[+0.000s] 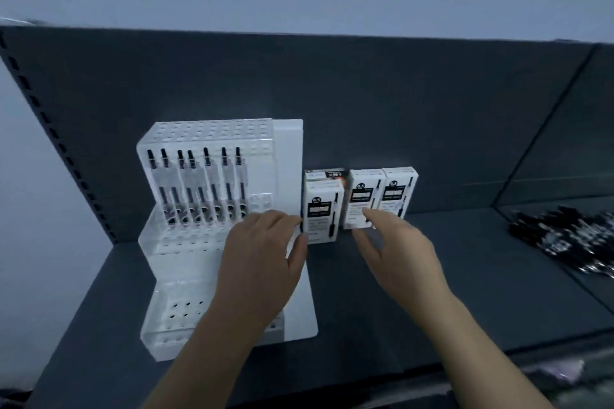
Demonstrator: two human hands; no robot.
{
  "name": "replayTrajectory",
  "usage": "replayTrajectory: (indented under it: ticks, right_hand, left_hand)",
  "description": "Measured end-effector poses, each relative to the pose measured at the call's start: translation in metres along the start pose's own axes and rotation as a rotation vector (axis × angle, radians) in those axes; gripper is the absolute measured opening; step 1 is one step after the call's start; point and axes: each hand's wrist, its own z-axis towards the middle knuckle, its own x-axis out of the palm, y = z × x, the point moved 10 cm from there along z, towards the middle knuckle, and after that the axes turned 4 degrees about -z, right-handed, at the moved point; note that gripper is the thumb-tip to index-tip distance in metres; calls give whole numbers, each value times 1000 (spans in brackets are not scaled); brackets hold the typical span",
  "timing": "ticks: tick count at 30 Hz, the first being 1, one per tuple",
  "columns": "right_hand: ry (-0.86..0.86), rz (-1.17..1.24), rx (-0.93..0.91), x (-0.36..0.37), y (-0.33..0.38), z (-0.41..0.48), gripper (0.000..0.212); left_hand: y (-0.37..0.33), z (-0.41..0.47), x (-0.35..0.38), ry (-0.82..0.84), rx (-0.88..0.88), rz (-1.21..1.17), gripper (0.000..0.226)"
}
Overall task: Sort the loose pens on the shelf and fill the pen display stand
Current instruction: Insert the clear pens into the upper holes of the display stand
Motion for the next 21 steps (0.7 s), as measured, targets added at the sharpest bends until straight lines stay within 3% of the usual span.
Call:
replayTrajectory:
  ticks: [4,9,16,21]
  right_hand:
    - [-10,-87,63,-20,-59,-23,16]
    - [-27,-149,151,-57,-145,-51,41]
    - [11,-246,212,-128,-283,-86,44]
    - [4,-308,266,-172,-365,-100,41]
  left_hand:
    - [-52,4,31,20,57,-56,33]
    - [-135,9,77,49,124,-103,36]
    - [-272,19,163,146,163,-195,42]
    - [-352,31,218,200,186,-217,33]
